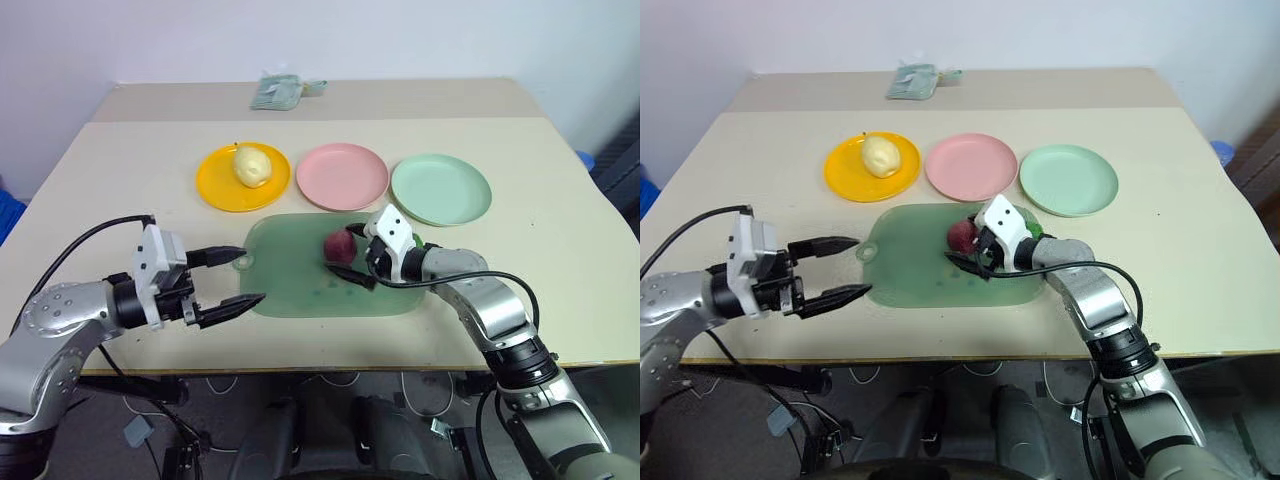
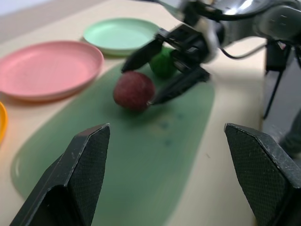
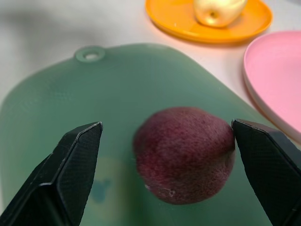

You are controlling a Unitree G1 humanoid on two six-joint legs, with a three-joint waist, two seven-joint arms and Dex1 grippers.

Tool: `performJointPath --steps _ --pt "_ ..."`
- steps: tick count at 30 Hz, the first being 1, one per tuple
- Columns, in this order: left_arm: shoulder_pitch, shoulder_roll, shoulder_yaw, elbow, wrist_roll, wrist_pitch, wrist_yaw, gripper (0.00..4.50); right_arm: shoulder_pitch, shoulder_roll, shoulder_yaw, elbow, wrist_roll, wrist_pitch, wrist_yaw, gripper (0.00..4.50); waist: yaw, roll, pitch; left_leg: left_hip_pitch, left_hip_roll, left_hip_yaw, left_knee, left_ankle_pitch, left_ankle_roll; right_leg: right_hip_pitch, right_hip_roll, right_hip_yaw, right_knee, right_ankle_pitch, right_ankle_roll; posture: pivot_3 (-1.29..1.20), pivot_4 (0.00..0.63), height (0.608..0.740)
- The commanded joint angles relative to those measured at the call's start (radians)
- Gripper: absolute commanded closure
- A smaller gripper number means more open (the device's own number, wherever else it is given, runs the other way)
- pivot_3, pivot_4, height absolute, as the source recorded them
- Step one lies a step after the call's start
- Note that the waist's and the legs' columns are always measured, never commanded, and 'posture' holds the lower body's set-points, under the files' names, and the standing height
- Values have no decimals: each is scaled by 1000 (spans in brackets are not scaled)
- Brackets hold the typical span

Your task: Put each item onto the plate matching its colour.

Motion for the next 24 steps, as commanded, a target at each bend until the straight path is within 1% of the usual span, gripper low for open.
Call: performJointPath --steps 1,4,9,10,11,13,14,15,18,20,22,24 --pt "54 18 53 -26 0 -59 -59 540 -36 19 -6 7 -12 -18 4 0 -1 0 0 0 0 0 0 0 0 0 0 0 0 0 0 0 150 740" --pt "99 9 57 -24 25 -109 -87 540 -43 28 -6 21 -20 -20 8 0 -2 0 0 0 0 0 0 0 0 0 0 0 0 0 0 0 150 740" --pt "118 -18 50 -4 54 -177 -86 540 -51 38 -11 37 -27 -21 11 0 0 0 0 0 0 0 0 0 0 0 0 0 -1 0 0 0 150 740" --pt "116 -22 48 -1 56 -181 -81 475 -51 40 -13 39 -29 -20 12 547 0 0 0 0 0 0 0 0 0 0 0 0 -1 0 0 0 150 740" --pt "110 -26 44 2 61 -186 -75 475 -50 40 -15 38 -30 -19 13 869 -1 0 0 0 0 0 0 0 0 0 0 0 -1 0 0 0 150 740" --pt "101 -30 33 5 69 -194 -67 475 -49 39 -20 33 -32 -14 14 1829 -1 0 0 0 0 0 -1 0 0 0 0 0 -1 0 0 0 150 740" --pt "97 -31 28 7 71 -196 -63 475 -49 38 -23 31 -32 -13 15 2150 -1 0 0 0 0 0 -1 0 0 0 0 0 -1 0 0 0 150 740" --pt "93 -33 24 7 73 -196 -60 475 -49 37 -27 29 -31 -12 14 2297 -1 0 0 0 0 0 -1 0 0 0 0 0 -1 0 0 0 150 740" --pt "66 -39 14 12 64 -184 -38 475 -67 46 -59 15 -6 -3 7 2319 0 0 0 0 0 0 -1 0 0 0 0 0 -1 0 0 0 150 740" --pt "39 -45 4 19 63 -177 -20 475 -108 59 -91 16 23 5 9 2319 -1 0 0 0 0 0 -1 0 0 0 0 0 -1 0 0 0 150 740" --pt "15 -56 -8 19 57 -164 3 475 -176 70 -118 63 33 -14 9 2319 -3 0 0 0 0 0 -1 0 0 0 0 0 0 0 0 0 150 740" --pt "-10 -73 -18 19 49 -147 32 475 -272 84 -129 192 1 -88 -6 2319 -10 0 0 0 0 0 -1 0 0 0 0 0 0 0 0 0 150 740"
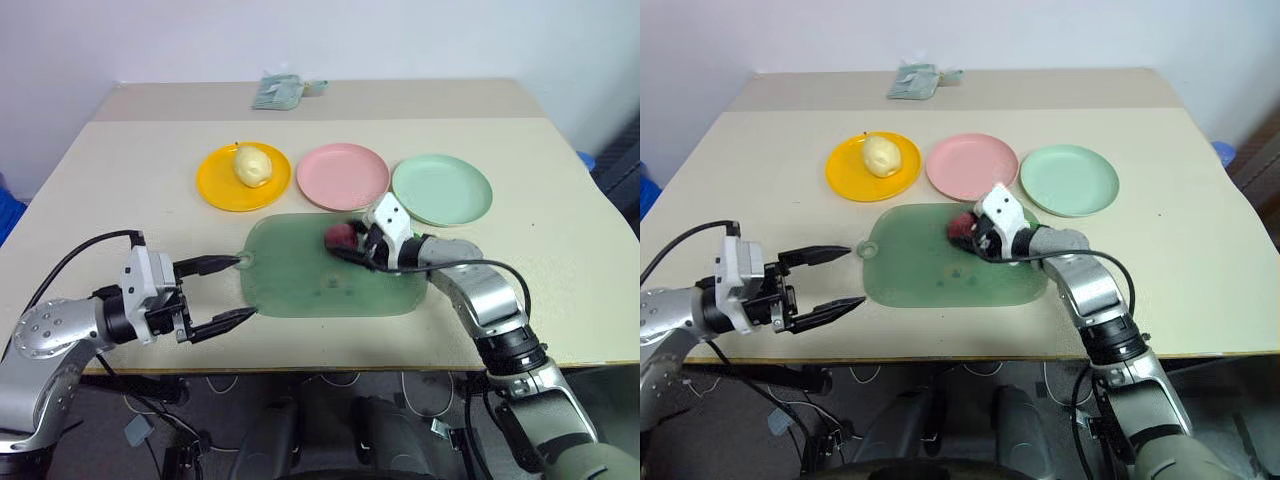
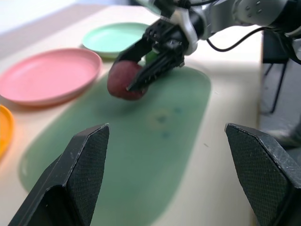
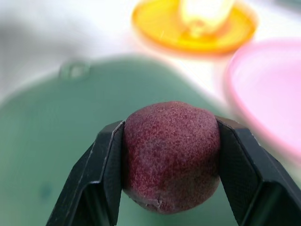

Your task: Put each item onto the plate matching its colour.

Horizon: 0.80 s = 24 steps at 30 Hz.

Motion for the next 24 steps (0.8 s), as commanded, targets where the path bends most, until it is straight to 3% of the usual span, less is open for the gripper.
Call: performJointPath --steps 1,9,16,21,24 --pt "-36 -25 -17 -10 -18 18 46 475 -157 25 -48 180 -32 -135 -27 2319 -8 0 0 0 0 0 0 0 0 0 0 0 0 0 0 0 150 740" --pt "-47 -70 -35 -35 9 17 131 475 -511 137 -59 935 -163 -528 -133 2319 -22 0 0 0 0 0 -3 1 -1 -1 0 0 0 1 2 0 150 740" --pt "8 -71 -6 -86 10 17 195 475 -598 206 -65 1221 -228 -652 -197 2319 -22 0 0 -1 0 0 -4 1 -2 -3 0 0 1 1 2 0 150 740" --pt "34 -69 5 -119 1 27 227 475 -604 215 -86 1258 -243 -670 -193 30 -22 1 0 -1 0 0 -4 1 -2 -3 0 0 1 1 2 0 150 740" --pt "28 -71 -4 -124 -1 33 240 475 -606 201 -107 1246 -244 -683 -200 30 -22 1 1 -1 0 0 -4 1 -2 -3 1 0 1 1 2 0 150 740"
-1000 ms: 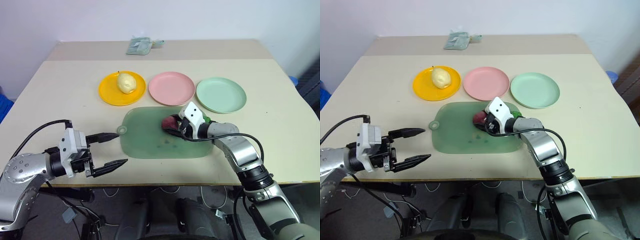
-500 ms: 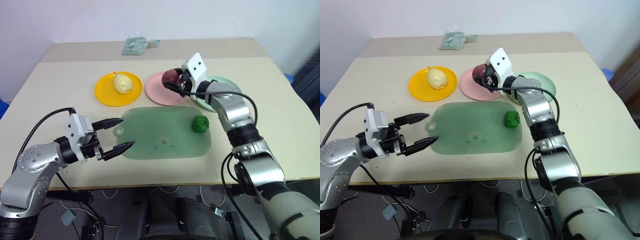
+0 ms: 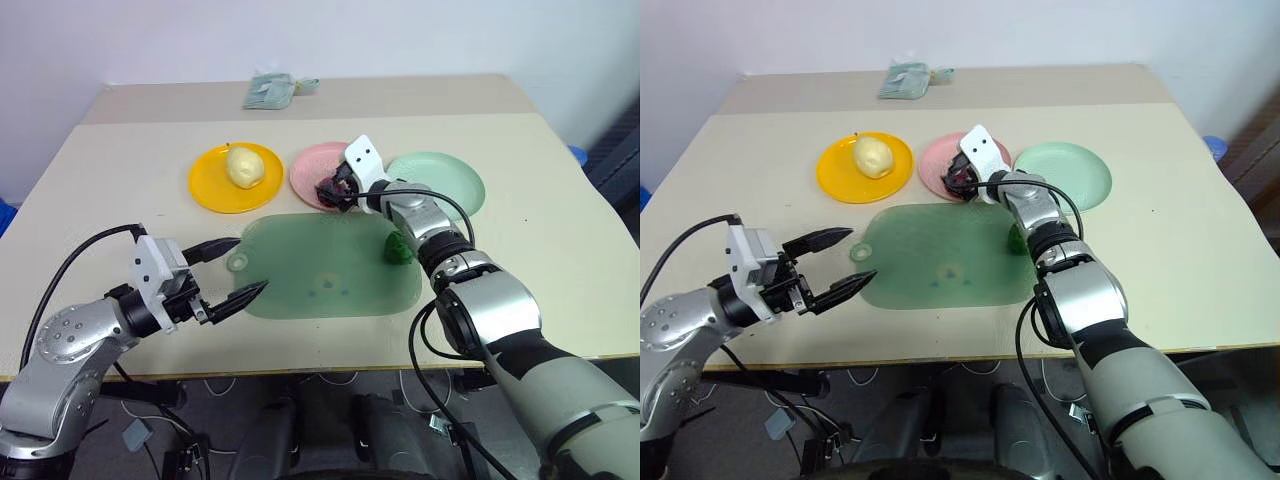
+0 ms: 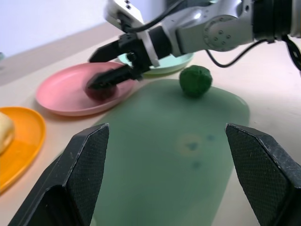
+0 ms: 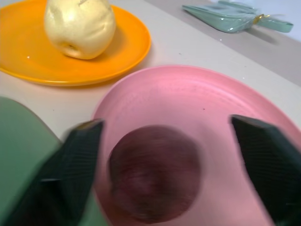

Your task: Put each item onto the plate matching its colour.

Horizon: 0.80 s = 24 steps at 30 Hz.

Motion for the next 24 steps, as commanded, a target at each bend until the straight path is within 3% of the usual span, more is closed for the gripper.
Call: performJointPath --steps 1,5,8,18,24 --pt "-10 1 12 -36 -10 6 17 475 -47 -19 -37 -28 7 -35 -1 30 0 0 0 0 0 0 0 0 0 0 0 0 0 0 0 0 150 740" --pt "-46 -10 -19 -13 -9 7 12 475 -15 -77 -86 -118 49 -27 81 30 4 1 0 0 0 0 0 0 0 0 0 0 0 0 0 0 150 740" --pt "-71 -16 -41 14 -7 3 -8 475 67 -132 -110 -295 91 46 162 30 5 1 0 0 0 0 0 0 0 1 0 0 0 0 0 0 150 740" --pt "-179 -28 -112 125 18 -30 -99 475 645 -341 -164 -1251 259 655 207 30 7 1 0 0 0 -1 1 0 1 1 -1 0 0 0 0 0 150 740" --pt "-212 -27 -124 145 19 -26 -119 475 820 -381 -177 -1479 330 862 184 30 10 1 0 0 1 0 1 0 1 1 0 0 0 0 0 0 150 740"
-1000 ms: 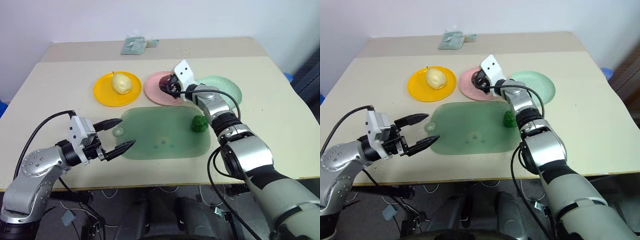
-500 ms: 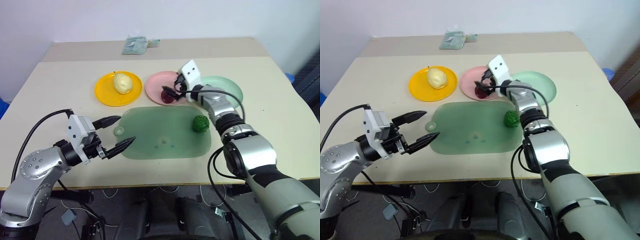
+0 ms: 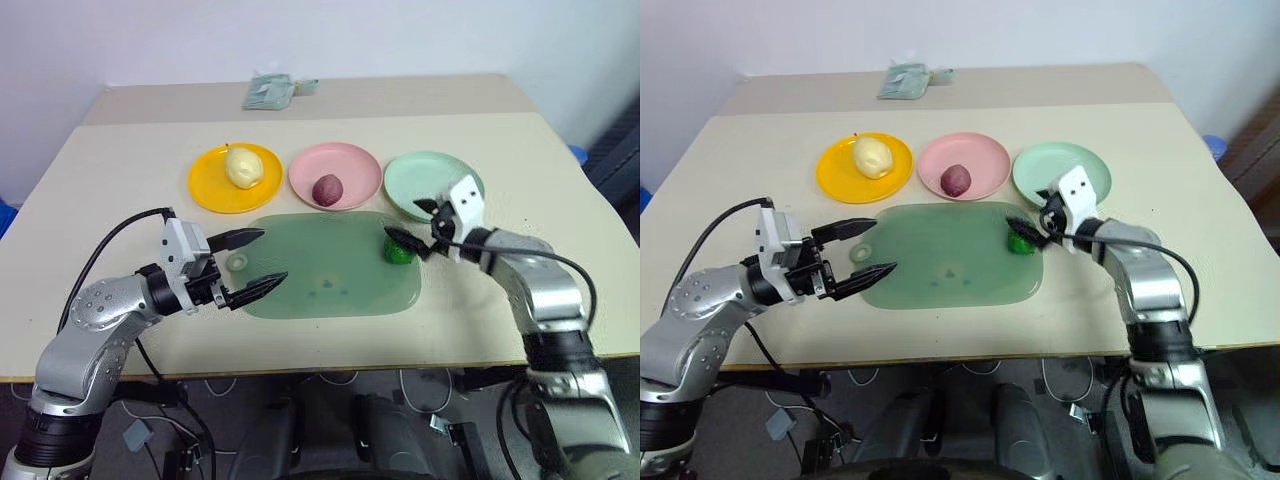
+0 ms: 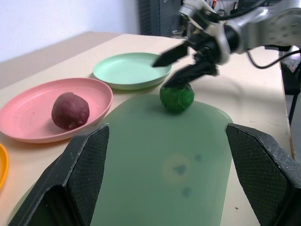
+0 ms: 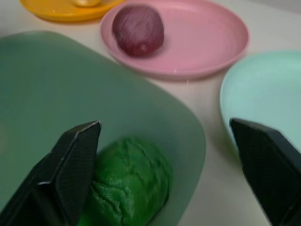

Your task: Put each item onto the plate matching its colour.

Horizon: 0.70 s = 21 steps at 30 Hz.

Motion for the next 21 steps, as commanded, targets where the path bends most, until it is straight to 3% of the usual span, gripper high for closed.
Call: performJointPath --steps 1,9,12,15,21 --pt "-21 5 3 -1 4 -12 -8 475 34 -16 -18 -116 56 85 -7 30 2 0 0 0 0 0 0 0 0 0 0 0 0 0 0 0 150 740" --pt "-23 8 11 11 6 -19 -25 475 58 -14 11 -125 95 147 -4 30 2 0 0 0 0 0 1 0 0 1 0 0 -1 -1 -2 0 150 740" --pt "-10 7 14 0 9 -20 -21 475 41 -7 21 -105 88 134 -11 800 2 0 0 0 0 0 1 0 0 1 0 0 -1 -1 -2 0 150 740" --pt "3 8 21 -11 8 -19 -13 475 23 -8 29 -90 78 111 -14 2189 2 0 0 0 0 0 1 0 0 1 0 0 -1 -1 -2 0 150 740" --pt "27 1 31 -44 6 -9 22 475 -183 27 10 170 9 -144 -56 2189 0 0 0 0 0 0 1 0 0 1 0 0 -1 -1 -1 0 150 740"
